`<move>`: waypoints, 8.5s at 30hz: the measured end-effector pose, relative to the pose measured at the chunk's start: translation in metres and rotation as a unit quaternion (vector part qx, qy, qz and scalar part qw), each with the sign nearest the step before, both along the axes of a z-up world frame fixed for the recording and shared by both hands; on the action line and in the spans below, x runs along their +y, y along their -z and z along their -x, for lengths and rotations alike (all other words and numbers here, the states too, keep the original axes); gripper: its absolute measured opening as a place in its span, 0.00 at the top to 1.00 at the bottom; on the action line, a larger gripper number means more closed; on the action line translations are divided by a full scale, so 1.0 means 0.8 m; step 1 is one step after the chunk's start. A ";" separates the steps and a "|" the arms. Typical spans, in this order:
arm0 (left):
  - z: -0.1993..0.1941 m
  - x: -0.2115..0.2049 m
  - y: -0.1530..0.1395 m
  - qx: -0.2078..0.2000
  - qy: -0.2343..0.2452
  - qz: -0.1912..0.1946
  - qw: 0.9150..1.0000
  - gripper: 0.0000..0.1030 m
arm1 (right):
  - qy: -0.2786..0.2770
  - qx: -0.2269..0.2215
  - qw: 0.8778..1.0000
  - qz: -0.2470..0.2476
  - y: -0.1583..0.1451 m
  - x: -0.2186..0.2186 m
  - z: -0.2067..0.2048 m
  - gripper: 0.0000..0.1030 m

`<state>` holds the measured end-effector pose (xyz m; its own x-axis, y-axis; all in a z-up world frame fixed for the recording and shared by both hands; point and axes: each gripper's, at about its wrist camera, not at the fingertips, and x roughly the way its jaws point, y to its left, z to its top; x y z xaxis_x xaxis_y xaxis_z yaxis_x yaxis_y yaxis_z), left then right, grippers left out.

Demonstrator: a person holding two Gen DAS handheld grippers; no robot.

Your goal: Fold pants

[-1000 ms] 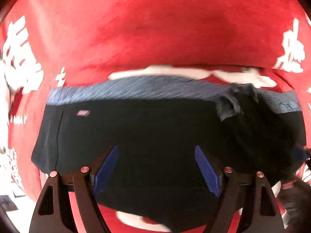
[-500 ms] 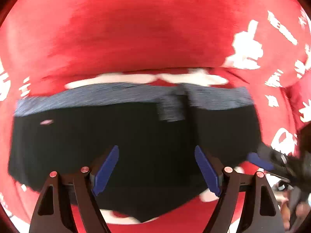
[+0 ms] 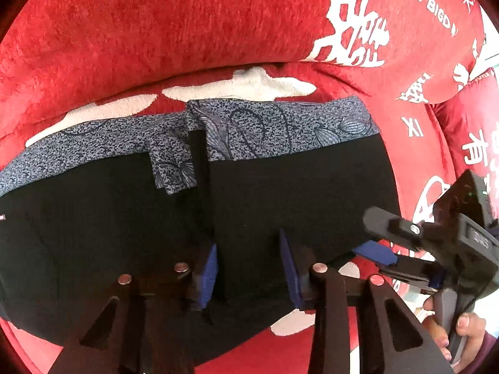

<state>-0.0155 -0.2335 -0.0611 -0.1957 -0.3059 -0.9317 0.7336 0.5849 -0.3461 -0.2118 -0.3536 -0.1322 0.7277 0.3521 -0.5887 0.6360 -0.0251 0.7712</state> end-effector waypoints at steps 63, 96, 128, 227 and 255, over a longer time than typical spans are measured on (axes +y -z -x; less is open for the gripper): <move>-0.065 0.139 -0.018 -0.124 -0.145 -0.086 0.978 0.30 | -0.321 0.146 0.893 0.281 -0.060 0.086 -0.265 0.88; -0.056 0.148 -0.011 -0.114 -0.146 -0.127 0.974 0.05 | -0.326 0.146 0.896 0.264 -0.082 0.107 -0.176 0.30; -0.167 0.388 -0.006 -0.027 -0.379 -0.020 0.925 0.05 | -0.390 0.174 0.862 0.272 -0.062 0.169 -0.217 0.23; 0.227 -0.101 -0.094 -0.388 0.161 0.029 0.907 0.62 | -0.289 -0.068 0.951 0.084 -0.106 -0.103 -0.078 0.77; 0.092 0.036 -0.078 -0.269 -0.012 -0.104 0.957 0.31 | -0.280 0.126 0.936 0.171 -0.076 -0.088 0.022 0.57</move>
